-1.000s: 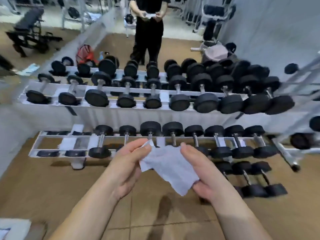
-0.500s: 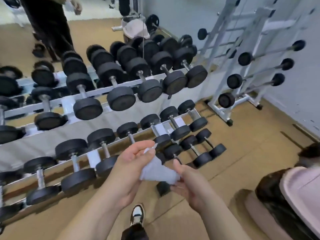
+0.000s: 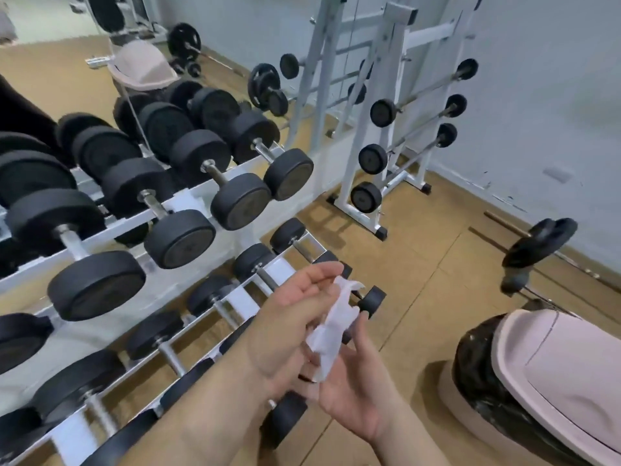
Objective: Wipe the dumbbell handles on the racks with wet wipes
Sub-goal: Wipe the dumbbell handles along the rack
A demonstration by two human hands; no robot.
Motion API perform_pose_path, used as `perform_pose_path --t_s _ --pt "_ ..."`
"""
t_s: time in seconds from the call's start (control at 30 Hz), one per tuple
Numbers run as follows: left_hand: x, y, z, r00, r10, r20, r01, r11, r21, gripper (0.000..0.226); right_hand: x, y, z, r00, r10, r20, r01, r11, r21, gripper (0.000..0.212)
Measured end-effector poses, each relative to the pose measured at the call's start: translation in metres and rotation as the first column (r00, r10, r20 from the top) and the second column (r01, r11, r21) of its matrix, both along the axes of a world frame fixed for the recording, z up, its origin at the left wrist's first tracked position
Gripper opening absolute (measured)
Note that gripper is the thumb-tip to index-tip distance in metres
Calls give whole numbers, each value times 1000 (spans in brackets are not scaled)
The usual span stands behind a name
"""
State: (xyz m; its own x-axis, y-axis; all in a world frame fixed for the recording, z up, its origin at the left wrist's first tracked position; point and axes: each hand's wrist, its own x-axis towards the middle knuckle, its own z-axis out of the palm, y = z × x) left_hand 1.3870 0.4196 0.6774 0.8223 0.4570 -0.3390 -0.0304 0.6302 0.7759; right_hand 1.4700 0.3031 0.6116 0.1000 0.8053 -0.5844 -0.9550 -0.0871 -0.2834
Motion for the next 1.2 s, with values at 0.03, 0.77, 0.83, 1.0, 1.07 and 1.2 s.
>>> perform_pose_path --t_s 0.03,0.77,0.83,1.0,1.07,1.2 --pt "18 4 -1 1000 -5 -16 6 1000 26 31 15 3 1 998 -59 -33 59 998 -2 82" --pt "321 116 -163 601 595 -534 -360 797 485 19 420 147 -98 845 373 383 -224 898 -379 48" --pt "325 135 -188 580 604 -547 -352 791 501 19 421 169 -118 793 422 440 -239 879 -413 35" --pt "329 183 -275 536 612 -582 -358 789 500 27 430 229 -203 708 480 519 -252 857 -449 24" --pt "332 209 -328 512 617 -598 -381 787 486 32 438 257 -260 726 484 490 -285 859 -426 39" --pt "348 251 -436 434 655 -619 -413 755 510 37 454 309 -367 590 465 660 -263 883 -388 26"
